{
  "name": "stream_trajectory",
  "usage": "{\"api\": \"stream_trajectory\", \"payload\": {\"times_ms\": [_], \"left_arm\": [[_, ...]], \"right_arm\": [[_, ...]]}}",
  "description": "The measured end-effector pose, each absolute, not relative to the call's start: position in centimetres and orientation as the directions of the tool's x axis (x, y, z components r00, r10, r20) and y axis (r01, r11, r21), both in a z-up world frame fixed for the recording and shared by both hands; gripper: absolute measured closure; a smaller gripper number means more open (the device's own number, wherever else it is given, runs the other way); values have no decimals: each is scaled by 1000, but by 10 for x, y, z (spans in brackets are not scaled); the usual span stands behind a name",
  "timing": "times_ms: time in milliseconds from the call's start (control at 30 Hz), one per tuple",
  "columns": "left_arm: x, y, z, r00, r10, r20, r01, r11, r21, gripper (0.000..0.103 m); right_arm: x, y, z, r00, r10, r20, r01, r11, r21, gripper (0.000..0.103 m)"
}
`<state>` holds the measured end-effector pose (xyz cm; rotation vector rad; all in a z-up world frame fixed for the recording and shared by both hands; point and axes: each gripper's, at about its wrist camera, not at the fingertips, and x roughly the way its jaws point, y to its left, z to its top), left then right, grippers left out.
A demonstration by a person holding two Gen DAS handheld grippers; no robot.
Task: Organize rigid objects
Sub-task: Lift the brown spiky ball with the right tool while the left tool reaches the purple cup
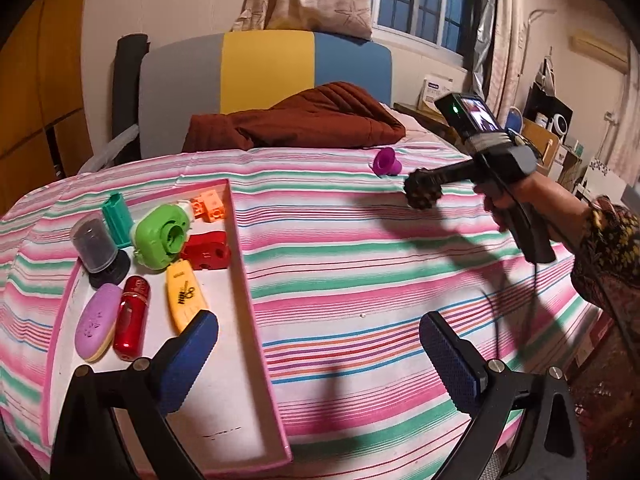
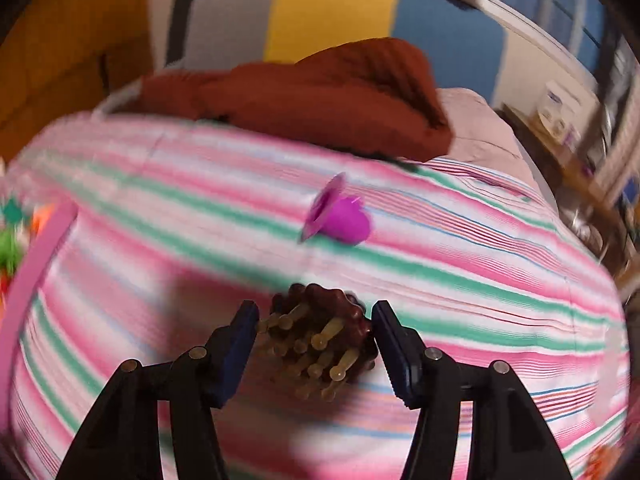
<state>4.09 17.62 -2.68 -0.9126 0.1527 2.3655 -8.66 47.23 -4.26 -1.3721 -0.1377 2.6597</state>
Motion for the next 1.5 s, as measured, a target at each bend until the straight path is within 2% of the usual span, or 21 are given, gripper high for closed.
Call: {"api": "stream_trajectory", "payload": {"times_ms": [100, 200, 300, 433, 533, 600, 700, 833, 900, 1033, 1133, 1167, 1200, 1300, 1367, 1500], "left_arm": [[39, 169, -26, -590, 487, -644, -550, -826, -121, 2], [38, 163, -26, -592, 489, -641, -536, -833, -140, 2], [40, 160, -25, -595, 493, -635, -530, -834, -152, 2], [43, 158, -23, -600, 499, -625, -532, -833, -154, 2], [43, 157, -23, -600, 498, -626, -530, -834, -156, 2], [44, 158, -23, -597, 497, -630, -529, -834, -157, 2], [46, 160, -23, -593, 500, -631, -531, -832, -160, 2], [51, 166, -23, -590, 503, -632, -548, -824, -144, 2], [52, 168, -22, -592, 503, -630, -556, -821, -132, 2], [54, 173, -22, -595, 493, -635, -560, -821, -113, 2], [53, 179, -24, -589, 487, -645, -564, -820, -104, 2], [53, 181, -25, -587, 486, -648, -567, -818, -101, 2], [53, 183, -25, -584, 488, -648, -572, -814, -97, 2], [53, 191, -24, -583, 491, -648, -588, -805, -81, 2], [52, 197, -24, -576, 495, -651, -599, -797, -77, 2], [46, 210, -24, -565, 500, -656, -607, -791, -79, 2]], "right_arm": [[-77, 455, -41, -543, 190, -818, -54, -980, -191, 43], [-64, 454, -39, -502, 92, -860, -55, -996, -75, 42], [-50, 461, -26, -534, 52, -844, -103, -995, 4, 42], [-29, 487, -10, -618, -37, -785, -210, -955, 211, 36], [-18, 512, -13, -646, -47, -762, -321, -889, 327, 36], [-15, 529, -26, -639, -91, -764, -388, -819, 422, 36], [-21, 550, -53, -648, -231, -726, -442, -663, 605, 36], [-35, 562, -84, -675, -351, -649, -454, -496, 740, 36], [-43, 562, -89, -681, -367, -634, -439, -489, 754, 36], [-52, 556, -87, -708, -365, -604, -382, -521, 763, 58], [-58, 545, -74, -689, -333, -643, -363, -610, 704, 62], [-59, 542, -68, -681, -315, -660, -357, -644, 676, 84], [-59, 539, -63, -677, -304, -671, -347, -672, 655, 91], [-57, 537, -47, -687, -231, -690, -356, -720, 596, 92], [-52, 536, -35, -683, -117, -721, -377, -788, 486, 93], [-40, 550, -27, -703, -53, -709, -411, -783, 466, 93]]}}
